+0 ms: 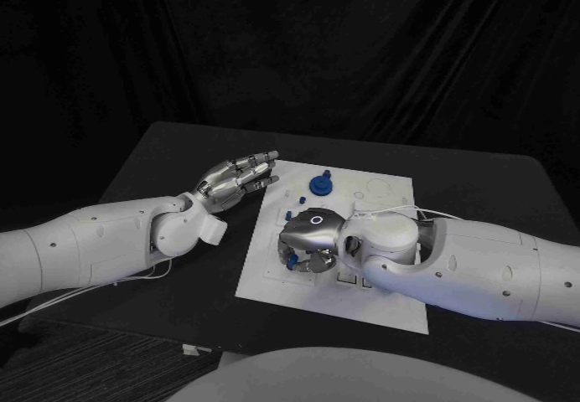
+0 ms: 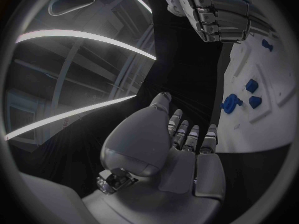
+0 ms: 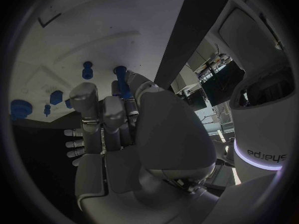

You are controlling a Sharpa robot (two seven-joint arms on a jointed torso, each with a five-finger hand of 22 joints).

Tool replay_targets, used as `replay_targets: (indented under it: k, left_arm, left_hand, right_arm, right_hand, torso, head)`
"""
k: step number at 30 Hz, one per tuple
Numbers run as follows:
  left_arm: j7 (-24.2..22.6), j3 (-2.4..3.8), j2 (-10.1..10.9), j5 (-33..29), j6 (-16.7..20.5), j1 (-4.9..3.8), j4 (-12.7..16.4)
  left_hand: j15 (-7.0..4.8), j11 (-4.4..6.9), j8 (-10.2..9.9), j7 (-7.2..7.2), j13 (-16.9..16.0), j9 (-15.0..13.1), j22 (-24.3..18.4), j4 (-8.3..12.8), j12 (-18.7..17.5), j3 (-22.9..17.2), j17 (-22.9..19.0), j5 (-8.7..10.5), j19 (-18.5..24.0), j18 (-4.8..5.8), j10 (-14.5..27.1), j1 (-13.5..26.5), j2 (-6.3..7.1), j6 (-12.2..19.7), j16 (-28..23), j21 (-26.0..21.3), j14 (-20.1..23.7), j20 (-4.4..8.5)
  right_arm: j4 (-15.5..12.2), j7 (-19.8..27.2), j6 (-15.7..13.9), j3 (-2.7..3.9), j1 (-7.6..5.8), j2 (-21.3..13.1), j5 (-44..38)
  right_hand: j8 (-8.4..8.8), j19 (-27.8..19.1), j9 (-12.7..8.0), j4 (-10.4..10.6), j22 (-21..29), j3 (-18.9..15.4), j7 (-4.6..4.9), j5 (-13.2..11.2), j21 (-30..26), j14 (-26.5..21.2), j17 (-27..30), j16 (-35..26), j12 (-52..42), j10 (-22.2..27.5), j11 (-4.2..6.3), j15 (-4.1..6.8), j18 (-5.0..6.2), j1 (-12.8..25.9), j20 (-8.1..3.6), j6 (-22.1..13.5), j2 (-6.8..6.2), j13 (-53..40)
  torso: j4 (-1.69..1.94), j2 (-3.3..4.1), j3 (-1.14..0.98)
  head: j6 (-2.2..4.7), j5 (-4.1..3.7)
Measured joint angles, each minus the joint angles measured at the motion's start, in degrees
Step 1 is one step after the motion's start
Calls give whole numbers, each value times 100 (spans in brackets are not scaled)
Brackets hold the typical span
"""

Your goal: Assemble the parts on the task board

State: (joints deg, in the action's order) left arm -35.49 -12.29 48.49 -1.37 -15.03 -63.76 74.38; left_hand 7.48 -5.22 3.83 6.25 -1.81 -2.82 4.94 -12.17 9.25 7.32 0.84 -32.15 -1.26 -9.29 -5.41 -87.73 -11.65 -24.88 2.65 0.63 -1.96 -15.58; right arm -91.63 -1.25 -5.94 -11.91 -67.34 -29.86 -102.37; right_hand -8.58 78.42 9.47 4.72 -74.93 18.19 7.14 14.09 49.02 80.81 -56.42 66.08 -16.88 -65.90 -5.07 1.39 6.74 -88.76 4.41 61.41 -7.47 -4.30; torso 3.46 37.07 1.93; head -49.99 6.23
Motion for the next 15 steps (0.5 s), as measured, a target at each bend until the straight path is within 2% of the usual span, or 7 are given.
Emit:
replay_targets:
  k: [12,15]
  left_arm:
    - [2,0,-14,0,-15,12,-12]
    - [2,0,-19,0,-22,18,-19]
  left_hand:
    - [0,0,0,0,0,1,0,1,0,-1,0,-5,0,0,0,0,0,0,0,0,0,0]
    - [0,0,0,0,0,1,0,17,0,-17,0,-21,0,0,0,0,0,0,0,0,0,0]
  right_arm:
    - [56,-11,-1,5,51,55,-9]
    - [62,-14,0,6,59,58,-11]
  right_hand:
    - [22,-21,0,0,-2,0,20,-14,-50,-40,35,-37,3,0,-1,-1,0,-8,20,-20,8,0]
    - [121,-103,-7,-32,-1,0,63,-19,-252,-74,58,-67,-3,0,-1,-36,-1,-8,25,-165,8,0]
  torso:
    - [2,0,1]
    - [2,0,1]
  head:
    - [0,8]
    - [0,8]
